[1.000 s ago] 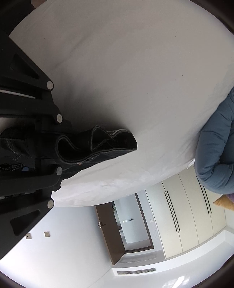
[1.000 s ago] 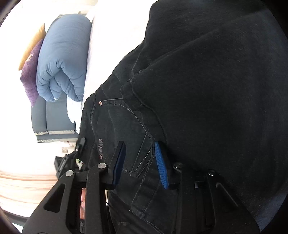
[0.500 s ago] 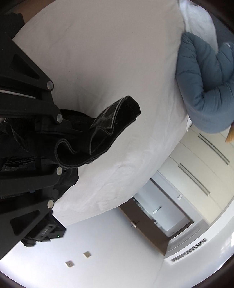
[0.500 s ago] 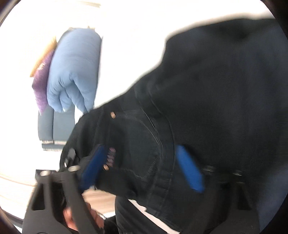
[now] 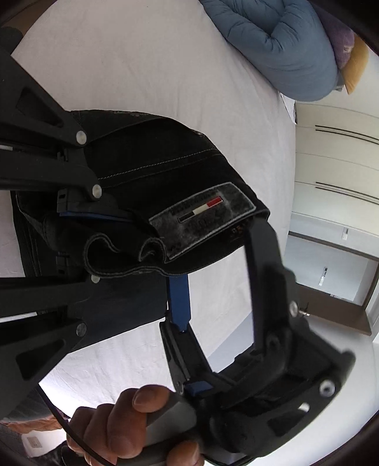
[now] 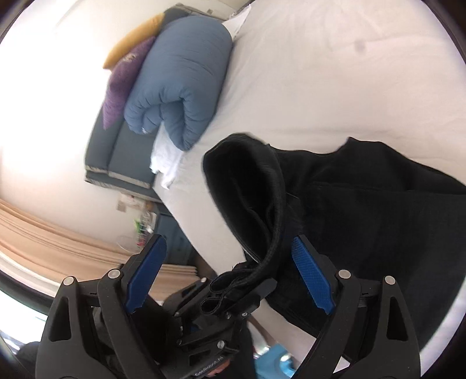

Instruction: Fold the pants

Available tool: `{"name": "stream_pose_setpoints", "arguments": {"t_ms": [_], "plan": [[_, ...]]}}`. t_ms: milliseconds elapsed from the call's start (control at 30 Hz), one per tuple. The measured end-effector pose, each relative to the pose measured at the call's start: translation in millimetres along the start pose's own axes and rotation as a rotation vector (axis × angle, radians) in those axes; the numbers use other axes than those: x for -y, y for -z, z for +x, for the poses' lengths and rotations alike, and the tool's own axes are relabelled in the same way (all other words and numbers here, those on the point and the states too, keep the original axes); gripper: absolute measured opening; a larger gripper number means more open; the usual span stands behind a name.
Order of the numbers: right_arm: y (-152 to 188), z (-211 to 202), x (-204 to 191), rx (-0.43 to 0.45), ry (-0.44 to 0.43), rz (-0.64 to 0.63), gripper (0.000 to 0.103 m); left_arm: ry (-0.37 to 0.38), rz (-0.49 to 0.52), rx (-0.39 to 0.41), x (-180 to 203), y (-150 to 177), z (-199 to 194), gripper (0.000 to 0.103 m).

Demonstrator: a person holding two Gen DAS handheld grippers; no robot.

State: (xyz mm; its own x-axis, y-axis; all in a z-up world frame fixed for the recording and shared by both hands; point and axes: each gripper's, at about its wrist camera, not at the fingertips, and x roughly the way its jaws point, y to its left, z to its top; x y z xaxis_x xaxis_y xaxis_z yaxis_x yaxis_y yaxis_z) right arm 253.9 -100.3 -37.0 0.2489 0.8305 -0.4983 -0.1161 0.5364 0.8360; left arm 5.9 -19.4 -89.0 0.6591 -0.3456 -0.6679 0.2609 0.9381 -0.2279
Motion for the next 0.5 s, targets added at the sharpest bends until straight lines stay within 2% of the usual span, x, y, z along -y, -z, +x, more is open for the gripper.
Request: {"name": "stream_pose_setpoints", "arguments": {"t_ms": [67,167,200,233,267,300,367,500], "plan": [[-2,2,2,-0.011,0.098,0.0,0.089,0.0,0.032,-0.013,11,4,4,0.015],[5,1,19,0.001,0.138,0.037,0.083,-0.014,0.094,-0.021,28,3,11,0.015],[7,1,22,0.012,0.14,0.04,0.075,-0.018,0.11,-0.025,28,-6,19,0.015],[9,3,25,0.01,0.144,0.033,0.048,-0.019,0.128,-0.03,32,-6,21,0.015],[11,3,27,0.003,0.171,0.026,0.03,-0.022,0.146,-0.034,39,-4,24,0.015],[13,1,31,0.011,0.205,0.018,0.028,-0.018,0.162,-0.041,45,-3,27,0.015],[16,-6,43,0.037,0.218,0.015,0.02,-0.001,0.183,-0.049,53,0,31,0.015],[28,-30,76,0.09,0.189,0.063,0.018,0.028,0.252,-0.073,78,2,42,0.015]]}}
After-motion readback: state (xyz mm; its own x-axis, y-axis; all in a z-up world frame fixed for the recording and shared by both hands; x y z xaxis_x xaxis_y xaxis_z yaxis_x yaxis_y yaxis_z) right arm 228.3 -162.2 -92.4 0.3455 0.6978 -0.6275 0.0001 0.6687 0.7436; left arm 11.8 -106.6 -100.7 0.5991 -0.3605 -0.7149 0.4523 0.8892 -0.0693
